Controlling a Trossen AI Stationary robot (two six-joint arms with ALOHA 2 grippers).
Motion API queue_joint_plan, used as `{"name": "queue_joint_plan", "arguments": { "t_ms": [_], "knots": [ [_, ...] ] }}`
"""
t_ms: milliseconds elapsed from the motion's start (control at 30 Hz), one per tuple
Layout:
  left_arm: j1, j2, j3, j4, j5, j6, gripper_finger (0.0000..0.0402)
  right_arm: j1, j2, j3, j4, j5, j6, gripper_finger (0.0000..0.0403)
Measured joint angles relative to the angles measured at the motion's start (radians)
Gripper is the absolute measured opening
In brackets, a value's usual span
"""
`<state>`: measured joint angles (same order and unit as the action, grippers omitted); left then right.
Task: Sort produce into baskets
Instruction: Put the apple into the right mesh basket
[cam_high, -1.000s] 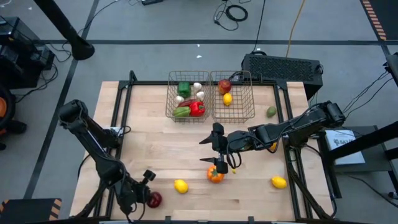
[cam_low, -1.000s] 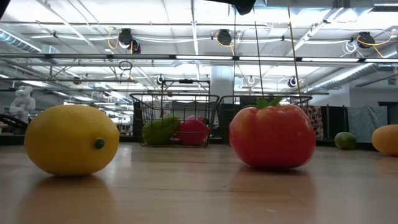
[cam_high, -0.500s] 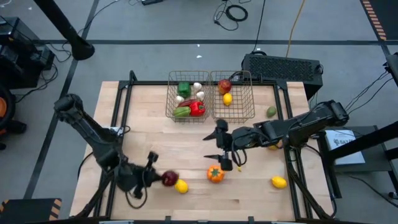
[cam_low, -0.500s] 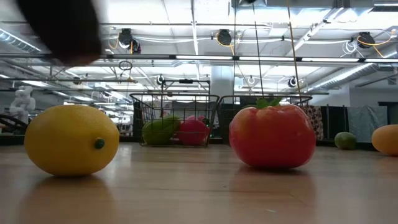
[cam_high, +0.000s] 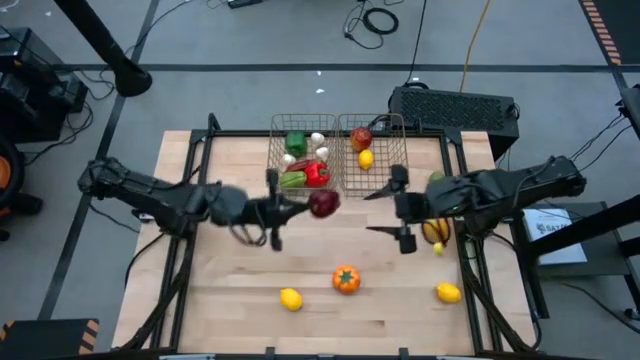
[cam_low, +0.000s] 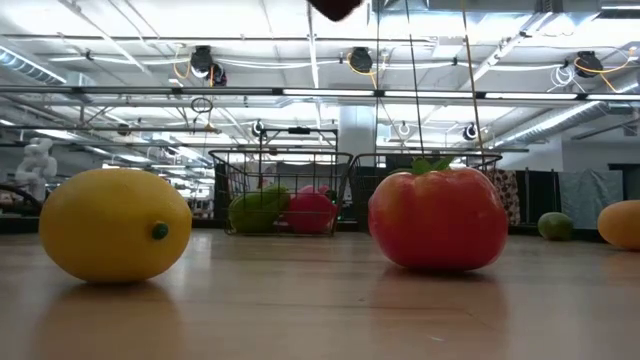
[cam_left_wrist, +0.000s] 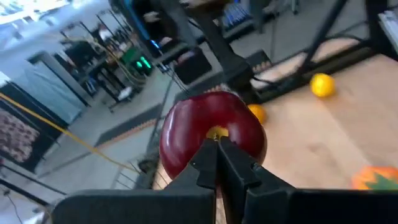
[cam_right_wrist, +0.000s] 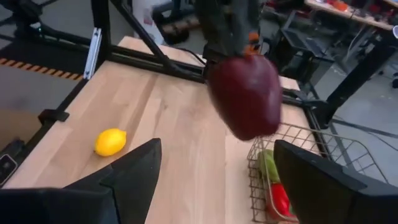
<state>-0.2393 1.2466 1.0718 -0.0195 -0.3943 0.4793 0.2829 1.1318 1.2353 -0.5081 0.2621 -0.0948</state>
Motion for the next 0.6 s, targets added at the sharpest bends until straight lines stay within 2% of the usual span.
{"name": "queue_joint_plan", "arguments": {
  "t_ms": [167,333,467,600],
  "knots": [
    [0.149,0.074,0.003,0.169,0.120,0.023,0.0003,0.017,-0.088,-0.058,0.008,-0.028,0.008,0.0301],
    [0.257,0.190,0.003,0.278,0.233,-0.033,0.0002,0.020,-0.129,-0.114,0.072,-0.028,-0.022,0.0301],
    [0.328,0.293,0.027,0.390,0.288,-0.086,0.0002,0.010,-0.128,-0.120,0.078,-0.021,-0.025,0.0301],
    [0.381,0.415,0.092,0.460,0.291,-0.125,0.0002,-0.008,-0.124,-0.120,0.089,-0.018,-0.037,0.0301]
  ]
}}
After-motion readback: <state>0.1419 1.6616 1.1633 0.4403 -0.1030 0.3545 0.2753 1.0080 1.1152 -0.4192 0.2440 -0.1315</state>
